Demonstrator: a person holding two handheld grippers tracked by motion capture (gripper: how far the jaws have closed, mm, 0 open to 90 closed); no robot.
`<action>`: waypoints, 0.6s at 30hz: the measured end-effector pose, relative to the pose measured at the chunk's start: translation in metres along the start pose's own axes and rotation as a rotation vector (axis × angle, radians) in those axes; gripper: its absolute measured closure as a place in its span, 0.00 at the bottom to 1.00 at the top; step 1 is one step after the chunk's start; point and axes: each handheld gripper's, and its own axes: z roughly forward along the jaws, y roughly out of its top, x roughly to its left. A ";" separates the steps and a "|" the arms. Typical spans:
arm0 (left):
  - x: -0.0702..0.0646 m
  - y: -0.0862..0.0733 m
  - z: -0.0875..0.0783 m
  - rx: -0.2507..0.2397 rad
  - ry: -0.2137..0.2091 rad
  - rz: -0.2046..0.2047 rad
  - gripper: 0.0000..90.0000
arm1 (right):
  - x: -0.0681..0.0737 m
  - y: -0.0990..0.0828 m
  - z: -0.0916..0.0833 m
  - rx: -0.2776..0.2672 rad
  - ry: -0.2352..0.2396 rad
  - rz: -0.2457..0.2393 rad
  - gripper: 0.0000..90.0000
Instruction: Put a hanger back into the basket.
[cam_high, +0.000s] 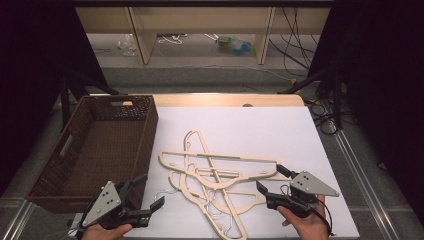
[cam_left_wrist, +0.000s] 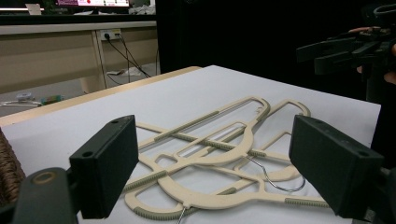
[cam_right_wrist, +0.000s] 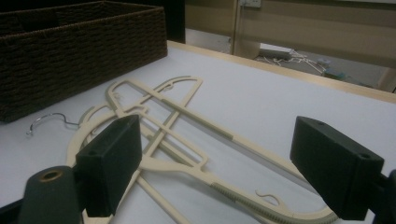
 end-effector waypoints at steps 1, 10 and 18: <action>-0.001 0.000 -0.001 0.014 0.010 -0.007 0.18 | 0.000 0.000 0.000 -0.005 0.001 0.000 0.20; -0.001 0.000 0.000 0.012 0.007 -0.003 0.18 | -0.001 -0.001 0.003 0.020 0.025 -0.006 0.19; -0.001 0.000 0.000 0.014 0.002 0.001 0.18 | -0.002 -0.001 0.007 0.055 0.057 -0.018 0.19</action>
